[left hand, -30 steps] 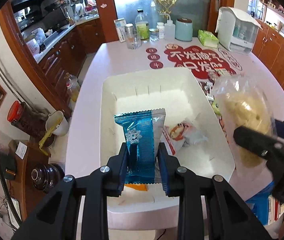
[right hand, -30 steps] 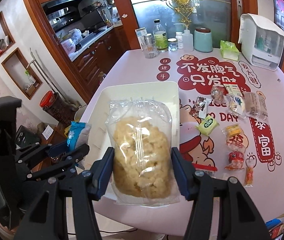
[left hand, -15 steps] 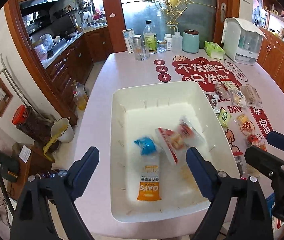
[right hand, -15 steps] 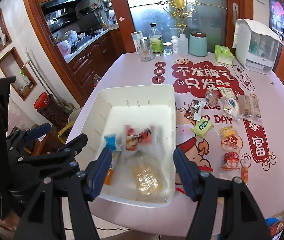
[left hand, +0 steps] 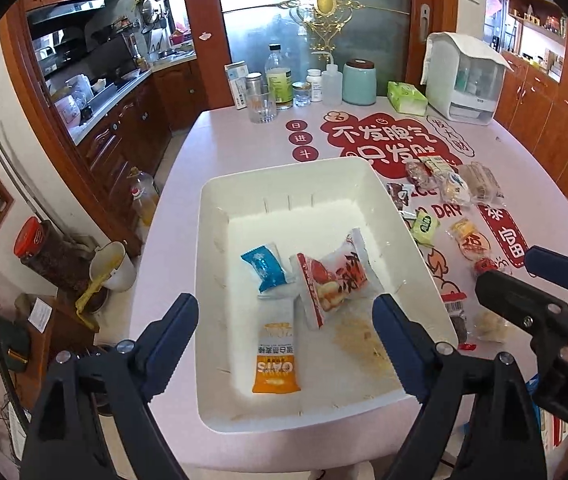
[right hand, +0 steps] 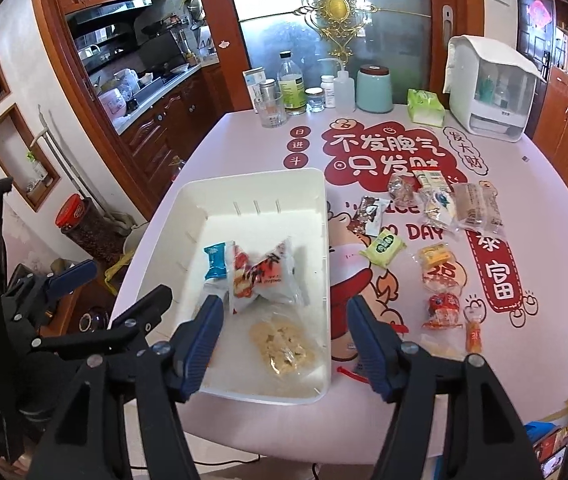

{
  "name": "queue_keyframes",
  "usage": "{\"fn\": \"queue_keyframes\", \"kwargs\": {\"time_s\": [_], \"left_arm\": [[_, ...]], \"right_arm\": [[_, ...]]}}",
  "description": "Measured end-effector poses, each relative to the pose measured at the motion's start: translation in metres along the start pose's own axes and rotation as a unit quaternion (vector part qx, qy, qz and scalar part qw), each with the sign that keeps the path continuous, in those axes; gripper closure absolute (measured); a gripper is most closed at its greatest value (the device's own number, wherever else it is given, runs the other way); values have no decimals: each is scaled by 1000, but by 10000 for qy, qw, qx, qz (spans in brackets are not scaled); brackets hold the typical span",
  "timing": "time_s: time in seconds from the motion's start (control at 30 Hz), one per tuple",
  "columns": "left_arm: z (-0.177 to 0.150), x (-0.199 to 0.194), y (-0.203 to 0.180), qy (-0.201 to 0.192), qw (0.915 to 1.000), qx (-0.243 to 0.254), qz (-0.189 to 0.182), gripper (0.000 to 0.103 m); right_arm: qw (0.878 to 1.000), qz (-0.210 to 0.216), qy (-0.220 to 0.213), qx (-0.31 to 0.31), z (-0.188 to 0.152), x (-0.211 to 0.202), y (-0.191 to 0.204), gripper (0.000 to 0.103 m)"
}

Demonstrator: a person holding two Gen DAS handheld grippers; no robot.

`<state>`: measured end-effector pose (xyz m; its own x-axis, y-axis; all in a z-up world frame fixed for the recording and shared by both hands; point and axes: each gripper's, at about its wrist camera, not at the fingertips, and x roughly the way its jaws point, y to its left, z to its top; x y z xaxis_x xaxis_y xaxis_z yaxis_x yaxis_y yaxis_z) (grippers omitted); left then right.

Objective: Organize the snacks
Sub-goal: 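Lower both held snacks into the white tray and open both tools, then move both tools back over the remaining snacks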

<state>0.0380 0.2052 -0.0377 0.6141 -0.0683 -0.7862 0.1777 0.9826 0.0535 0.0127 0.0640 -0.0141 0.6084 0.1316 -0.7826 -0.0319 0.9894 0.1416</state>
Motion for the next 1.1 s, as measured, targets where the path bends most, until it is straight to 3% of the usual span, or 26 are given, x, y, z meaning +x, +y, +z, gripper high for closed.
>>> {"fn": "queue_keyframes", "kwargs": {"time_s": [0.63,1.1], "left_arm": [[19,8,-20,6,9998,95,-197,15],[50,12,-99,11,9958,806,-440,10]], "right_arm": [[9998,-182,-93,68,6,-6,-24,37],[9994,-278,-147,120,25,-3,-73,37]]}}
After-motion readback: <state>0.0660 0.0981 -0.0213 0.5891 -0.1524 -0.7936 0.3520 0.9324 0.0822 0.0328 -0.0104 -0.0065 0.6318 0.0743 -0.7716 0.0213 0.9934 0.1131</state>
